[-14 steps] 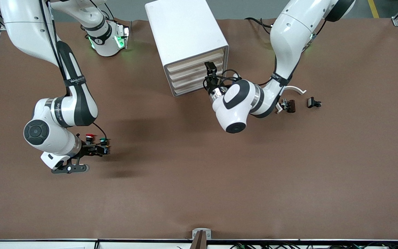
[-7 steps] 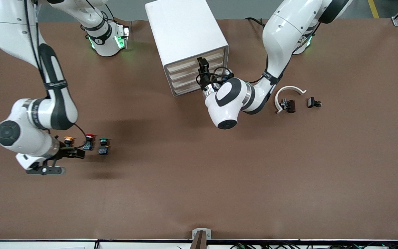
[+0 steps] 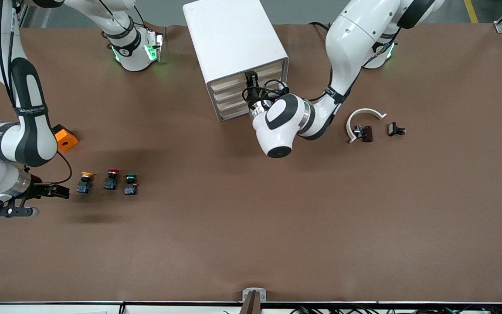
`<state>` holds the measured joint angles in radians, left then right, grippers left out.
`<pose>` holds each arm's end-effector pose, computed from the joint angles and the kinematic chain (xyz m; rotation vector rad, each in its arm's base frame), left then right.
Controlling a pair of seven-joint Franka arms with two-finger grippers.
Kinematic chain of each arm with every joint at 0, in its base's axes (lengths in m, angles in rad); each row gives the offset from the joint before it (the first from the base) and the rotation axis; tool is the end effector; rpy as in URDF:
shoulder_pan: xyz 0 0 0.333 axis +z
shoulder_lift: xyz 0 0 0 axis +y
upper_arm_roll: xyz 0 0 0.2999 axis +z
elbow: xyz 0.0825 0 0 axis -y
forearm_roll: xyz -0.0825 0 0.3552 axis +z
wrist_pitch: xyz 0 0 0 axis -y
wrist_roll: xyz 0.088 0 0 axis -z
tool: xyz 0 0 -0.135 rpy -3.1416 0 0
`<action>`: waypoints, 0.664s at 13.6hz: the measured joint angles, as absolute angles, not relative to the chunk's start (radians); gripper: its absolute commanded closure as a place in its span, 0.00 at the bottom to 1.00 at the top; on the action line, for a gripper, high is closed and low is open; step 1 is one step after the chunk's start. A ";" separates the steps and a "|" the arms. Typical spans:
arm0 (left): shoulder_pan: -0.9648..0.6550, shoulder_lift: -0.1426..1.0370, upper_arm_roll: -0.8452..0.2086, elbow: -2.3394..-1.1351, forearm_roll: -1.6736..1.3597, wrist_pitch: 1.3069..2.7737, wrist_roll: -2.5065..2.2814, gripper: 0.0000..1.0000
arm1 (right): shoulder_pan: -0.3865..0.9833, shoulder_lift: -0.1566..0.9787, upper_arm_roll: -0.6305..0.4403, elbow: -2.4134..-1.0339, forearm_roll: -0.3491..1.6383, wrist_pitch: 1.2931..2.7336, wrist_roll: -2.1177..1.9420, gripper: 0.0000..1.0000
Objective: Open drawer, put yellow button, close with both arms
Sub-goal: 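Pull the top drawer open with the left gripper while the right gripper grasps the button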
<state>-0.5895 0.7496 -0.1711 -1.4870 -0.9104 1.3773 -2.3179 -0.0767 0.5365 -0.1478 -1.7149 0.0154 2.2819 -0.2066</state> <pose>0.3587 -0.4816 0.2510 -1.2787 -1.6162 1.2803 0.6303 -0.1353 0.2602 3.0720 -0.0090 0.0338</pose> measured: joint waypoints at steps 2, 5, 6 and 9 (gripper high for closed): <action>-0.587 0.750 -0.170 -1.486 -0.922 1.362 -2.334 1.00 | -0.076 0.560 -0.144 -1.729 0.015 2.288 -0.207 0.00; -0.574 0.750 -0.164 -1.485 -0.922 1.354 -2.336 1.00 | -0.074 0.583 -0.138 -1.760 0.015 2.302 -0.207 0.00; -0.564 0.750 -0.162 -1.483 -0.922 1.353 -2.336 1.00 | -0.073 0.585 -0.136 -1.771 0.015 2.308 -0.207 0.00; -0.502 0.752 -0.151 -1.464 -0.921 1.352 -2.336 1.00 | -0.071 0.585 -0.134 -1.809 0.015 2.319 -0.207 0.00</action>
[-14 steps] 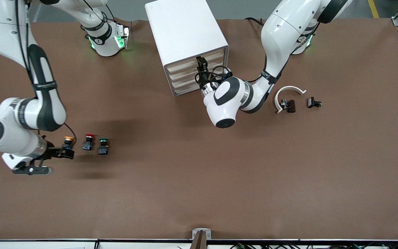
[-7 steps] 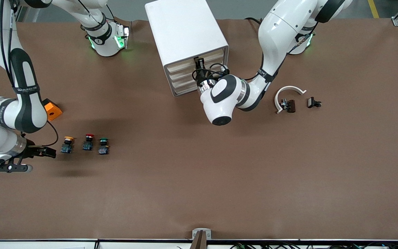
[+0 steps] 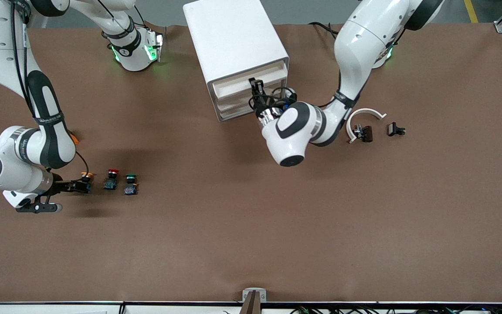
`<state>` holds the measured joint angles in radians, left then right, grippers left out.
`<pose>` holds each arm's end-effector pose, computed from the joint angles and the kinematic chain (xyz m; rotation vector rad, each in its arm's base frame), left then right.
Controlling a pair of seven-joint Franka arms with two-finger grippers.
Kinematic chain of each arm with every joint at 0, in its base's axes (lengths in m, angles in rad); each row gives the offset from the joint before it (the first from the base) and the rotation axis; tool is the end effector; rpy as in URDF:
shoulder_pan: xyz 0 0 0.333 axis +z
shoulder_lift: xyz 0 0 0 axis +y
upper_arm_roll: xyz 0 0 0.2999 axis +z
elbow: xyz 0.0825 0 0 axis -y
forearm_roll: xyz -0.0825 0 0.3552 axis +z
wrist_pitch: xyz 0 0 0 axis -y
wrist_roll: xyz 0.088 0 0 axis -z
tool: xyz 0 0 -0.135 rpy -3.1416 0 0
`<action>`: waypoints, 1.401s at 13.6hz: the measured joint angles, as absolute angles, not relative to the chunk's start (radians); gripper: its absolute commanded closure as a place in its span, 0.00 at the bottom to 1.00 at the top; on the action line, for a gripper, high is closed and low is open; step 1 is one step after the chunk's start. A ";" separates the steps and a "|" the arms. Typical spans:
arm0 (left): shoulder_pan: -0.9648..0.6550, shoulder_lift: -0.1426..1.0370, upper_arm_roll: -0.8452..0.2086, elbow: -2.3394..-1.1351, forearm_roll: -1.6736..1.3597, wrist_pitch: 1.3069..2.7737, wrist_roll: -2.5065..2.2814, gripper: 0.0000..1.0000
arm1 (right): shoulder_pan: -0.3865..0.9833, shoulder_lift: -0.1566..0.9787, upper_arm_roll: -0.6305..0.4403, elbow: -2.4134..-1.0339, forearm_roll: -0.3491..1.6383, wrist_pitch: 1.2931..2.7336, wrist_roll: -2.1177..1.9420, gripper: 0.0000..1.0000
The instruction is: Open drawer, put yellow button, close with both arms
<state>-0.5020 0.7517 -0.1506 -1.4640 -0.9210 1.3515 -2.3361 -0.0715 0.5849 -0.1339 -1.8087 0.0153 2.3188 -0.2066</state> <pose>0.4083 -0.4440 0.2573 -1.2019 -1.6961 1.3342 0.6026 -0.1215 0.1949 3.0909 0.0152 -0.1254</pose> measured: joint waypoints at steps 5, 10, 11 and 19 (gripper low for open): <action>-0.444 0.786 -0.122 -1.395 -0.922 1.338 -2.336 1.00 | -0.071 0.587 -0.133 -1.859 0.015 2.326 -0.207 0.14; -0.445 0.794 -0.100 -1.365 -0.922 1.333 -2.335 0.30 | -0.071 0.600 -0.129 -1.865 0.015 2.367 -0.207 0.53; -0.445 0.795 -0.095 -1.361 -0.922 1.341 -2.327 0.00 | -0.071 0.607 -0.129 -1.866 0.015 2.380 -0.207 0.65; -0.419 0.796 0.008 -1.296 -0.870 1.352 -2.262 0.00 | -0.027 0.585 -0.126 -1.840 0.015 2.365 -0.205 0.83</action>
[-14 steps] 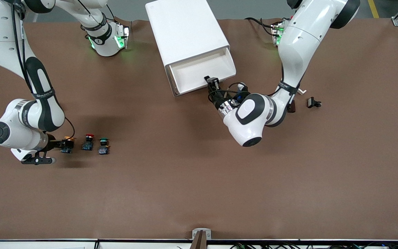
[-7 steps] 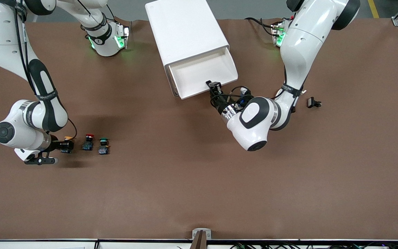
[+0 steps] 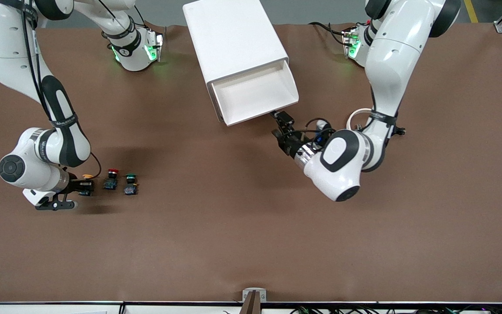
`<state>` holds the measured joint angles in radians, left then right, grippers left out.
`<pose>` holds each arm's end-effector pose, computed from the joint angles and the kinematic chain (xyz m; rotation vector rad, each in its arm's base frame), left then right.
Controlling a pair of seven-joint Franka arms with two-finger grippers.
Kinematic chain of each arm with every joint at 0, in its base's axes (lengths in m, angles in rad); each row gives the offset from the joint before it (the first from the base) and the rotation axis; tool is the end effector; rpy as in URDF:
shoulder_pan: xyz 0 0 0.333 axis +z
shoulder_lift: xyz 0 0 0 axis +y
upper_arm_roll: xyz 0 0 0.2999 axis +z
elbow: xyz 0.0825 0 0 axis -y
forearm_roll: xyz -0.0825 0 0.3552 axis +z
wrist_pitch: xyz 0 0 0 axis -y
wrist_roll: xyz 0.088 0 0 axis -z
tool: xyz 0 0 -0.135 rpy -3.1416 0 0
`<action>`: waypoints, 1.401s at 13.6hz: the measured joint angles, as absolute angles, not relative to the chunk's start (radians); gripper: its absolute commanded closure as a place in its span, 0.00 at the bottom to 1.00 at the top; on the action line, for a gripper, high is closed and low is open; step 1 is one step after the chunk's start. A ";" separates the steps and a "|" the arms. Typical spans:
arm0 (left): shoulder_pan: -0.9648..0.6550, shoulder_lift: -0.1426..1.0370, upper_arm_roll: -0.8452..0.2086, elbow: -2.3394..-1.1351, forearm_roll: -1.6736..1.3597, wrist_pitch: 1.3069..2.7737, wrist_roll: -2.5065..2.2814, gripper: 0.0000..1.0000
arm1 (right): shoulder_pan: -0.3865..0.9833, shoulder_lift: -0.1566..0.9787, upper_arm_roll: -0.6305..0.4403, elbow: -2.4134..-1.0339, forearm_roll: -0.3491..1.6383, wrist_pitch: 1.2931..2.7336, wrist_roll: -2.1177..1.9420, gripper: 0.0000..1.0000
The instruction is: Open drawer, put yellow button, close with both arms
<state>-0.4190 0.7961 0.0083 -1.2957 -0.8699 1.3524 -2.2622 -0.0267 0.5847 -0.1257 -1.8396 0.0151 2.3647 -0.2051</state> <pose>0.5234 -0.3549 0.2653 -1.2662 -1.9741 1.3213 0.6038 -0.0897 0.1866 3.0898 0.0934 -0.1000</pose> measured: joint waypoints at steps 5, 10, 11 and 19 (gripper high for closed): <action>-0.410 0.780 0.036 -1.200 -0.540 1.352 -2.025 0.00 | 0.127 0.361 -0.122 -1.731 0.017 1.914 0.044 0.83; -0.398 0.666 0.211 -1.177 -0.310 1.351 -1.548 0.00 | 0.392 0.225 -0.113 -1.634 0.019 1.621 0.548 0.85; -0.392 0.644 0.247 -1.177 -0.292 1.350 -1.453 0.00 | 0.457 0.218 -0.111 -1.612 0.024 1.591 0.673 0.85; -0.389 0.512 0.297 -1.180 -0.162 1.365 -0.811 0.00 | 0.867 0.235 -0.108 -1.543 0.148 1.707 1.498 0.87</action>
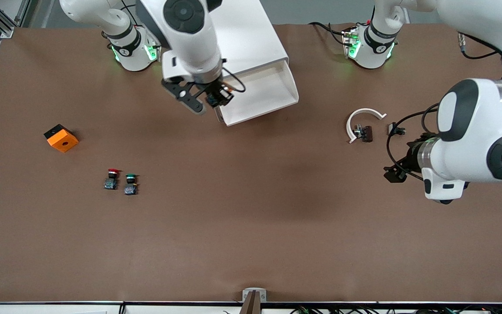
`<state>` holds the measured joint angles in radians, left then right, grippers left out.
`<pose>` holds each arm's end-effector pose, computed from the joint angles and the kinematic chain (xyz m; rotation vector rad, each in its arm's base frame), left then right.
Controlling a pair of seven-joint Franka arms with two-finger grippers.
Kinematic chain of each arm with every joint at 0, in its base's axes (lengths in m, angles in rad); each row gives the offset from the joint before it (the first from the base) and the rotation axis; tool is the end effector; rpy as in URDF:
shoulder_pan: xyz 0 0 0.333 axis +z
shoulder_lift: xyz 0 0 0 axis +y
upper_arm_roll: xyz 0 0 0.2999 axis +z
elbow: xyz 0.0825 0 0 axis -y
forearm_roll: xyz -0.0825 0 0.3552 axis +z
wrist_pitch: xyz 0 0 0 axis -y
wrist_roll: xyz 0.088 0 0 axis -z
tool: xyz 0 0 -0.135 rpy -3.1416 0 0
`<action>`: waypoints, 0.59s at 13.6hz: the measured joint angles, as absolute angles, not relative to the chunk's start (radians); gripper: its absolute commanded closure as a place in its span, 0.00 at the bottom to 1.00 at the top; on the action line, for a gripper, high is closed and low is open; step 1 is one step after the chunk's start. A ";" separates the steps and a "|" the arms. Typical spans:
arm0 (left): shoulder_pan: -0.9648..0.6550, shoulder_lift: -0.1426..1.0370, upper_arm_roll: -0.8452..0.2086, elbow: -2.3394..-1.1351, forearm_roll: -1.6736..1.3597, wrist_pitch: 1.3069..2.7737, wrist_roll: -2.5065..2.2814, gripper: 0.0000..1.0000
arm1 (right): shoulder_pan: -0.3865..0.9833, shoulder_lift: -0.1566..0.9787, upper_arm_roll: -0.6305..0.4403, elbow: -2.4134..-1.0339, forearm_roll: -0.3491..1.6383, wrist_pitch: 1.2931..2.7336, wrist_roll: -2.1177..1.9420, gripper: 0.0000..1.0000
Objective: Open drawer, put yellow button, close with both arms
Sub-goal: 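Lower the yellow button into the open drawer and open the right gripper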
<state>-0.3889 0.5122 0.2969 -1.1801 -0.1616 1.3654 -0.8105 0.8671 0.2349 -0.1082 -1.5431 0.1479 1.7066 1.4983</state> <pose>0.6093 -0.1197 0.4457 -2.8110 -1.0199 0.4255 0.4141 0.4248 0.4738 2.8984 -1.1619 -0.2171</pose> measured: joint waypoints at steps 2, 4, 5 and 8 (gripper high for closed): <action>-0.384 0.496 0.298 -1.190 -0.129 1.380 -0.651 0.00 | 0.912 0.266 -0.109 -1.543 0.153 1.769 1.609 0.87; -0.375 0.493 0.299 -1.204 -0.123 1.396 -0.520 0.00 | 0.943 0.308 -0.109 -1.543 0.153 1.832 1.688 0.87; -0.371 0.493 0.299 -1.212 -0.123 1.402 -0.489 0.00 | 0.954 0.327 -0.109 -1.543 0.153 1.846 1.707 0.87; -0.373 0.485 0.292 -1.258 -0.123 1.429 -0.463 0.00 | 0.985 0.365 -0.110 -1.543 0.153 1.852 1.721 0.86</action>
